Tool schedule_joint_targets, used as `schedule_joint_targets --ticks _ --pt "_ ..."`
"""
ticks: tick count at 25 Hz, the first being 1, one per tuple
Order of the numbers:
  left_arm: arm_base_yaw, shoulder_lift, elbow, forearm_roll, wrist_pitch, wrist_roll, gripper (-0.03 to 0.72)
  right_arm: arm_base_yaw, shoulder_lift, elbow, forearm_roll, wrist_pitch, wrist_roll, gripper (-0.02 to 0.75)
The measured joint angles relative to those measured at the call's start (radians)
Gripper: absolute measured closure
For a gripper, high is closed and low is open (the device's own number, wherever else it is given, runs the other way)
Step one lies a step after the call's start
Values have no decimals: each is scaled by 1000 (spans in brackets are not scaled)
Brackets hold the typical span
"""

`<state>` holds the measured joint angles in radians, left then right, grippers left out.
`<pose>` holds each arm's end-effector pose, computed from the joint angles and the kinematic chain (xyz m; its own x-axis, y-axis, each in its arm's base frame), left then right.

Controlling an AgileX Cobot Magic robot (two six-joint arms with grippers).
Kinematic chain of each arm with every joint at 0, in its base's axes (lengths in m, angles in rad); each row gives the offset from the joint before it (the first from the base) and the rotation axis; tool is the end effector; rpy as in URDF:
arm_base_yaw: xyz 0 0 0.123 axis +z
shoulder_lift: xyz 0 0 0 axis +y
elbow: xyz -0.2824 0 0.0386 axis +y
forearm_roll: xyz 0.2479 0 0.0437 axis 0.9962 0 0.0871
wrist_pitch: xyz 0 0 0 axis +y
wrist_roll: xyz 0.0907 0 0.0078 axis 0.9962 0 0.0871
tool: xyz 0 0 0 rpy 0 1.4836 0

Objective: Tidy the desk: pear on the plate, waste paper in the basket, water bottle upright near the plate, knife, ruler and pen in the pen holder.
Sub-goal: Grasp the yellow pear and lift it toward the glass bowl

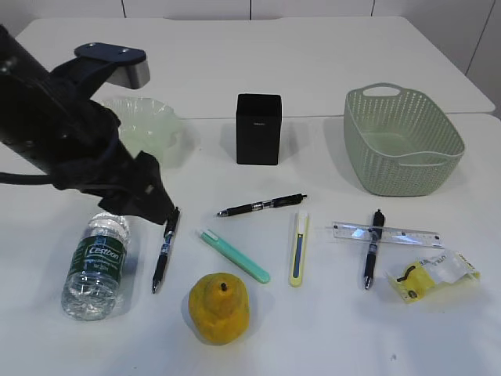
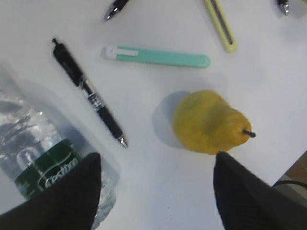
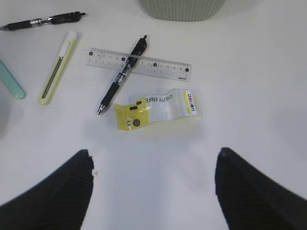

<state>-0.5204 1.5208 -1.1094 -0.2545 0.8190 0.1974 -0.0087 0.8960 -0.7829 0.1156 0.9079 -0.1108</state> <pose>0.2584 -0.1674 0.2670 -0.7713 0.4665 -0.4330 0.5740 0.8037 -0.1568 0.1591 0.0069 0.3103 -0.7995 -0.0323 -0.5998 -0.0772 0.9958 0.0493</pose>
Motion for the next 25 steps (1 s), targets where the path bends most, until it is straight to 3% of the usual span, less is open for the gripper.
schedule_joint_targets --ticks 10,15,25 --pt "-175 101 -4 53 -89 -15 151 0 47 -1 33 0 -2 151" --pt "-261 155 -4 173 -108 -91 151 0 47 -1 34 0 -2 152" --pt "-347 186 -11 255 -122 -153 149 0 47 -1 34 0 -2 151"
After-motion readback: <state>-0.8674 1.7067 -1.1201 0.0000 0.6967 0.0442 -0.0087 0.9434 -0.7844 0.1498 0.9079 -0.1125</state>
